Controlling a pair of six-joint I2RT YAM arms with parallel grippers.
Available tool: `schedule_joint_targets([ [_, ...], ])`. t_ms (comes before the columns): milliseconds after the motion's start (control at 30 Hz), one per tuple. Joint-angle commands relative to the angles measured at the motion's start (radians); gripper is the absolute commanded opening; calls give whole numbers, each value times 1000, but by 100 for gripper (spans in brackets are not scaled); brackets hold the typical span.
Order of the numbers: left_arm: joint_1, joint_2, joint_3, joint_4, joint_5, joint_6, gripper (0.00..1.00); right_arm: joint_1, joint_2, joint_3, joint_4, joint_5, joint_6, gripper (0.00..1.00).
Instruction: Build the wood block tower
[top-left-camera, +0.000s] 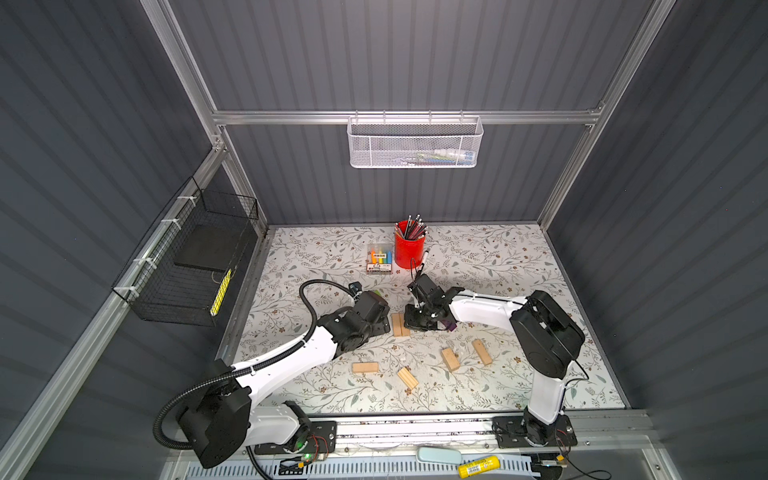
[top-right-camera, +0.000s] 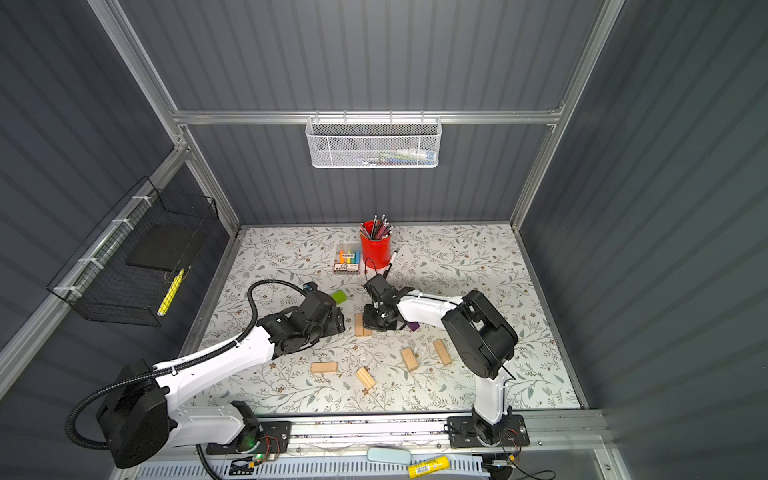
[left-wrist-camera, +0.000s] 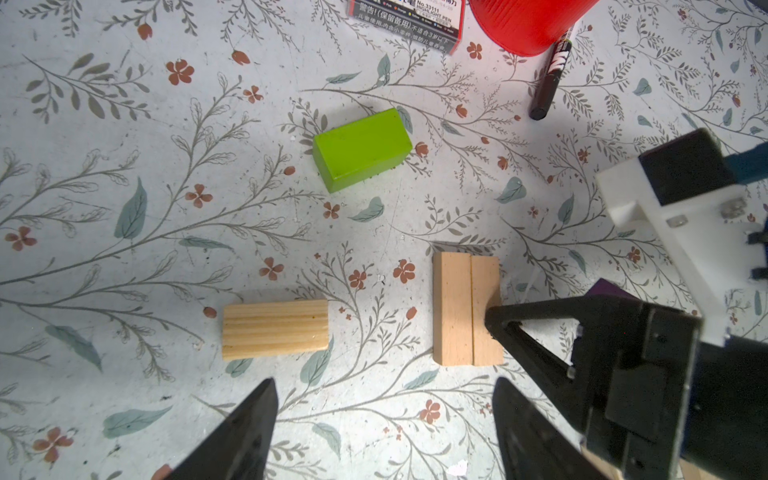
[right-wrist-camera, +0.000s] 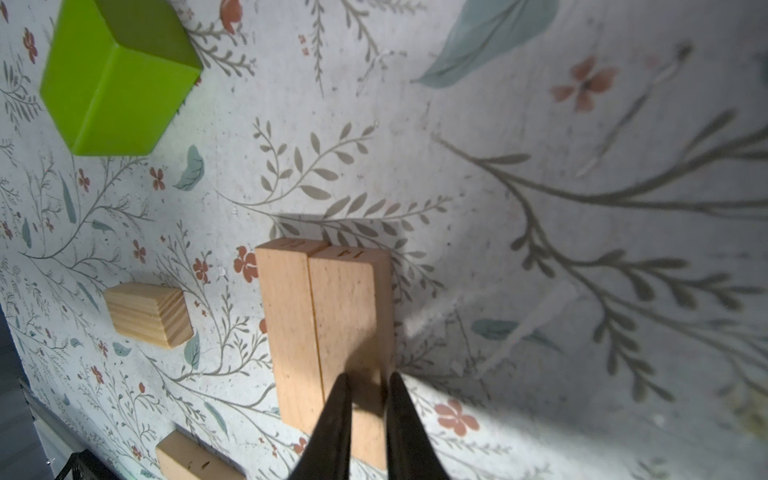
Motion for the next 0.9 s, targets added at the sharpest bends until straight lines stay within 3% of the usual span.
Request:
schedule_joint_targets([
  [0, 7, 8, -3, 12, 14, 5, 81, 1, 16, -7, -14, -8, 21, 18],
  [867, 11, -5, -5, 7, 24, 16, 81, 4, -30, -37, 51, -63, 91, 24],
])
